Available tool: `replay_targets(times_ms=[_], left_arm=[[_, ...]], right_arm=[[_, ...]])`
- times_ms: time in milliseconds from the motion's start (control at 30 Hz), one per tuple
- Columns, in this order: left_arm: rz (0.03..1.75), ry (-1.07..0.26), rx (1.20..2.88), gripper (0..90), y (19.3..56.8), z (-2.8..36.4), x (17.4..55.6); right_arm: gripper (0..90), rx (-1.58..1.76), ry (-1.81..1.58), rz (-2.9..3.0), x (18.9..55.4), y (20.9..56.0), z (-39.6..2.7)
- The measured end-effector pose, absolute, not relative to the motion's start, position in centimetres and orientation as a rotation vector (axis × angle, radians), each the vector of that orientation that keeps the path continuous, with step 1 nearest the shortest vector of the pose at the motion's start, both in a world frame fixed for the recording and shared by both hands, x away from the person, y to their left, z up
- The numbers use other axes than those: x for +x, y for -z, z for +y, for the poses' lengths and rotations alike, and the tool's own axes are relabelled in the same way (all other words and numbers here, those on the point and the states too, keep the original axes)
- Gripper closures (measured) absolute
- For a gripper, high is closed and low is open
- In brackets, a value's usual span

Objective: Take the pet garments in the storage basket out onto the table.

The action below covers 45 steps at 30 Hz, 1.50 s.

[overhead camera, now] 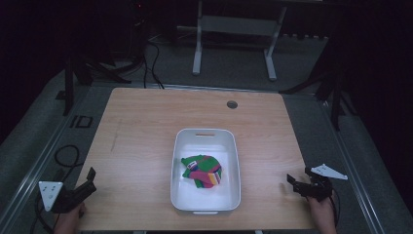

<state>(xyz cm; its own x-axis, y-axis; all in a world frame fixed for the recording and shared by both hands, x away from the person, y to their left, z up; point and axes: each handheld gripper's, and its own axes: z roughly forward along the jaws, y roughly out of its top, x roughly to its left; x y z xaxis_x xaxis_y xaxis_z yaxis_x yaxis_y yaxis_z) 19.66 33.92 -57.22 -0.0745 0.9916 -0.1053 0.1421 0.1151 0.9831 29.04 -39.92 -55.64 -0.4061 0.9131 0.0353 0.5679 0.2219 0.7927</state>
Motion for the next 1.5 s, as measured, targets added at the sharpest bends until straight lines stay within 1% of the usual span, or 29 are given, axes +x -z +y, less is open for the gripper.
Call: replay_targets(times_ms=[433,800,1033,1367,1400,1500], left_arm=[[1.413,-1.110,1.209,1.8,57.2,33.9,19.6],[1.412,-1.114,1.207,1.8,57.2,33.8,19.6],[1.411,-1.114,1.208,1.8,57.2,33.8,19.6],[1.411,-1.113,1.205,1.8,57.2,33.8,19.6],[1.411,-1.113,1.205,1.8,57.2,33.8,19.6],[1.410,-1.113,1.201,1.8,57.2,33.9,19.6]], right_arm=[[13.6,1.190,-1.028,2.408,29.7,55.6,-37.8],[14.2,1.093,-1.042,2.628,30.1,54.7,-34.6],[14.2,0.984,-1.089,2.682,30.6,52.4,-32.4],[14.2,0.864,-1.139,2.708,31.3,47.7,-29.5],[14.2,0.864,-1.139,2.708,31.3,47.7,-29.5],[13.7,0.803,-1.139,2.727,31.8,46.0,-28.0]])
